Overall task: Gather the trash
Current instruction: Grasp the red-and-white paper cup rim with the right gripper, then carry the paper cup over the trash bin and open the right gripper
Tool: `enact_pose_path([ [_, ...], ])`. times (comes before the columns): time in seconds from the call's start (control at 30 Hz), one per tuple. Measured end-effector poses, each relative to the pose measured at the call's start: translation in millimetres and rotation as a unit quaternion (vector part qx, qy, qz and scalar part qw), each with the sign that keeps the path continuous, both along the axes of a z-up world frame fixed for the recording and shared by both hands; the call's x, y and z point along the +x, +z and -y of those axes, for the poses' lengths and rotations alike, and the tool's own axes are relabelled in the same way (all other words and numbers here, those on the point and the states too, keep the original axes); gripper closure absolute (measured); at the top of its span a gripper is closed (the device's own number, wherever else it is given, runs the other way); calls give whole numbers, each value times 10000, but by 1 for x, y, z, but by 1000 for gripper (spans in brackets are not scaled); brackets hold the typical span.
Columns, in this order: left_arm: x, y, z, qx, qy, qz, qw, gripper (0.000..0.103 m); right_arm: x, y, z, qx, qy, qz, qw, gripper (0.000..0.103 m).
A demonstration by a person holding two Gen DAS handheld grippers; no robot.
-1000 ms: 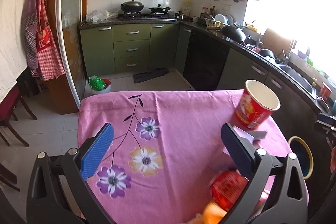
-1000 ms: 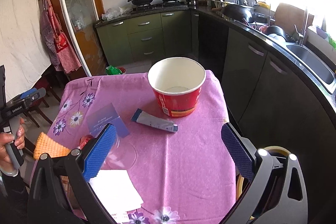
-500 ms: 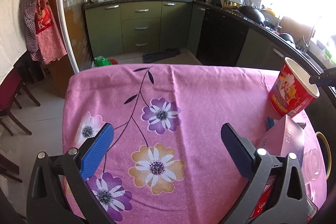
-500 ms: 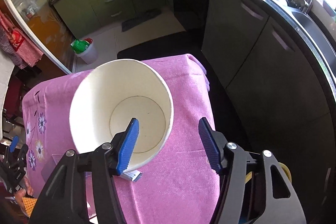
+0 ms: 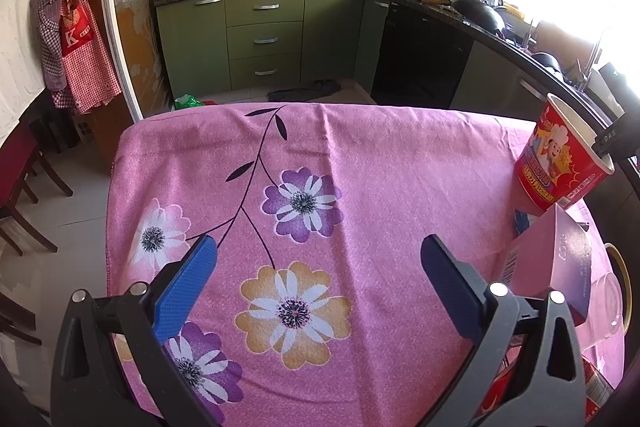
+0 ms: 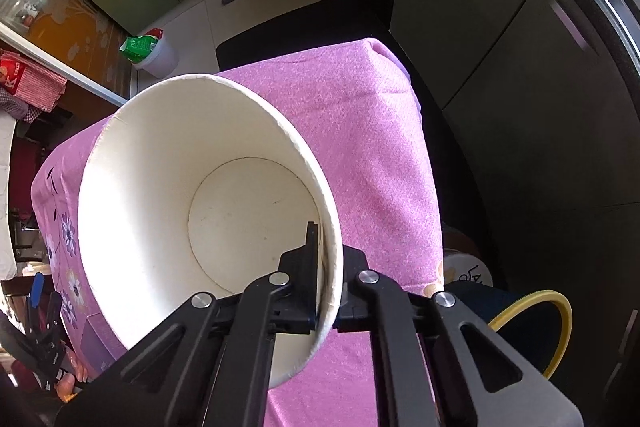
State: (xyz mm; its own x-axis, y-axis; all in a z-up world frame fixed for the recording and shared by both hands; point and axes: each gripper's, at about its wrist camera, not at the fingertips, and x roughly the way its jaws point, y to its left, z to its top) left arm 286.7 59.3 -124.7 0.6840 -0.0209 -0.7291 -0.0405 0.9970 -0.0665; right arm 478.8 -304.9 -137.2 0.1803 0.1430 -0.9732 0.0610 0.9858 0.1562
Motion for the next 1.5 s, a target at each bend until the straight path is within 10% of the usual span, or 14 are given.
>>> enact_pose_path([
  [0.47, -2, 2, -4, -309, -13, -40, 9995, 6, -124, 70, 137, 246, -996, 791, 9916, 99],
  [0.77, -4, 7, -2, -400, -90, -1, 9992, 6, -232, -35, 281, 58, -2648, 80, 9642, 98],
  [1.13, -8, 13, 5, -430, -261, 111, 9987, 6, -221, -170, 303, 138, -2820, -798, 9560, 87],
  [1.5, -14, 41, 22, -344, -878, 253, 9952, 6, -232, -139, 285, -267, -2500, -418, 9670, 75],
])
